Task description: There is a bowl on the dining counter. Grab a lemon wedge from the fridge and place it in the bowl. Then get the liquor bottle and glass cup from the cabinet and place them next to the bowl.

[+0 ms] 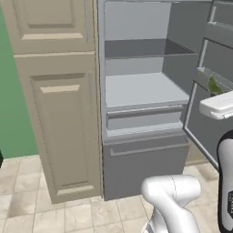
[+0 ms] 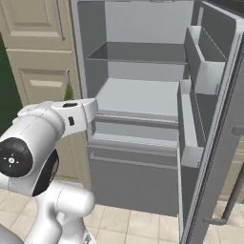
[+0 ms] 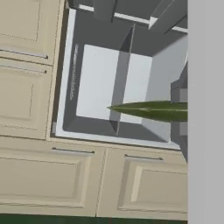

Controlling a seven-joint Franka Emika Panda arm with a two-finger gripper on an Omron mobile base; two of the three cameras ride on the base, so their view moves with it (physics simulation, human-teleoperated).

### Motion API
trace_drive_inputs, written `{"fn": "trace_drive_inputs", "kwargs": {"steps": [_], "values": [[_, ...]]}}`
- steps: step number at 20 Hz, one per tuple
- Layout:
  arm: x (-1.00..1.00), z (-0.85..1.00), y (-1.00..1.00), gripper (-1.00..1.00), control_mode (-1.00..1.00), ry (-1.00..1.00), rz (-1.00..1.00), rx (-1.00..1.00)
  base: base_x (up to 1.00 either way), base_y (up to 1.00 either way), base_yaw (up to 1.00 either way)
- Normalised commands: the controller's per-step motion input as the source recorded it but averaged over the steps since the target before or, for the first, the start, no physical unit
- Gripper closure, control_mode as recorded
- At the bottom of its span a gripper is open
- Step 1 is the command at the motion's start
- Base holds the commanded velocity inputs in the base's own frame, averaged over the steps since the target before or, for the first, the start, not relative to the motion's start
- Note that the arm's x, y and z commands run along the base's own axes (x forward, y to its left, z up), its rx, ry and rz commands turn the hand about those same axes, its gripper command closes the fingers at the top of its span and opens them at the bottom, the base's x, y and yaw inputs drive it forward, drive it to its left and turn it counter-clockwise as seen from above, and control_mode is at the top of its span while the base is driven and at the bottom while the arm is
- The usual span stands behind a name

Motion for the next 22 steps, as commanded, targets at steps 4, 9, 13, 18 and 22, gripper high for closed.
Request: {"fn": "trace_drive_inputs", "kwargs": {"steps": [4,9,13,18,22], "values": [[0.00,0.00,0.00,1.00,1.00,0.00,0.00,0.00,-1.00,0.00,0.00],[0.00,0.00,0.00,1.00,1.00,0.00,0.00,0.00,-1.00,0.00,-0.03],[0.00,0.00,0.00,1.00,1.00,0.00,0.00,0.00,-1.00,-0.07,-0.14],[0.00,0.00,0.00,1.00,1.00,0.00,0.00,0.00,-1.00,-0.12,-0.24],[0.00,0.00,0.00,1.00,1.00,0.00,0.00,0.00,-1.00,-0.13,-0.27]]}}
